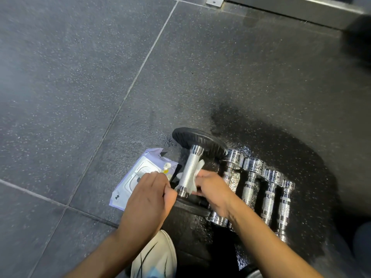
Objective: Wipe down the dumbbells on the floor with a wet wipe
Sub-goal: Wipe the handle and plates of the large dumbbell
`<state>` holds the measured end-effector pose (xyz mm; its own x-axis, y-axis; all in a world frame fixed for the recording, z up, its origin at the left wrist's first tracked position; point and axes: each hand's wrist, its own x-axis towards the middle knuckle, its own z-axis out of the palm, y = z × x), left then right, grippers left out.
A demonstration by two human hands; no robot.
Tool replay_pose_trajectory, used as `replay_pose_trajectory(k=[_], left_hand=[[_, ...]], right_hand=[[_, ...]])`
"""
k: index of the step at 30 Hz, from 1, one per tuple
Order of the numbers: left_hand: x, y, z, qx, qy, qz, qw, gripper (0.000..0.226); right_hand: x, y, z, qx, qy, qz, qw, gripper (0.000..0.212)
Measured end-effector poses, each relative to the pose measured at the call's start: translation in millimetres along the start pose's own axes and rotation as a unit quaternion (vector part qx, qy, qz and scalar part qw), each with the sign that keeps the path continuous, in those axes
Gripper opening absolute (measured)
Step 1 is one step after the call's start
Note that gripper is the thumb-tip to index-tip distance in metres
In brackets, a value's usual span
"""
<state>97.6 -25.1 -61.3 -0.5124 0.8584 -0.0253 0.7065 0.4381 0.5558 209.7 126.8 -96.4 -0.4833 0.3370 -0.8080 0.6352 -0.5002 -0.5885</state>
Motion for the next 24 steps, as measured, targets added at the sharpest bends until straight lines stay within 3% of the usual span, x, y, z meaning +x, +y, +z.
replay_pose_trajectory(k=[4,7,13,24], left_hand=[[1,0,0,-0.002,0.001,-0.003,1.0,0.02],[1,1,0,-0.001,0.003,-0.003,1.0,0.019],[1,1,0,-0.002,0.008,0.002,1.0,0.021],[2,3,0,0.002,0.004,-0.002,1.0,0.02]], right_hand=[[-6,1,-6,-0.043,-0.078,0.059,0.994,0.037],[-3,-8,-9,0.057,-0.108,0.062,0.991,0.041],[5,-7,1,0.255,-0.102,0.041,0.961,0.071],[-5,-15,-7,0.148,-0.125,0.089,0.977,0.063]])
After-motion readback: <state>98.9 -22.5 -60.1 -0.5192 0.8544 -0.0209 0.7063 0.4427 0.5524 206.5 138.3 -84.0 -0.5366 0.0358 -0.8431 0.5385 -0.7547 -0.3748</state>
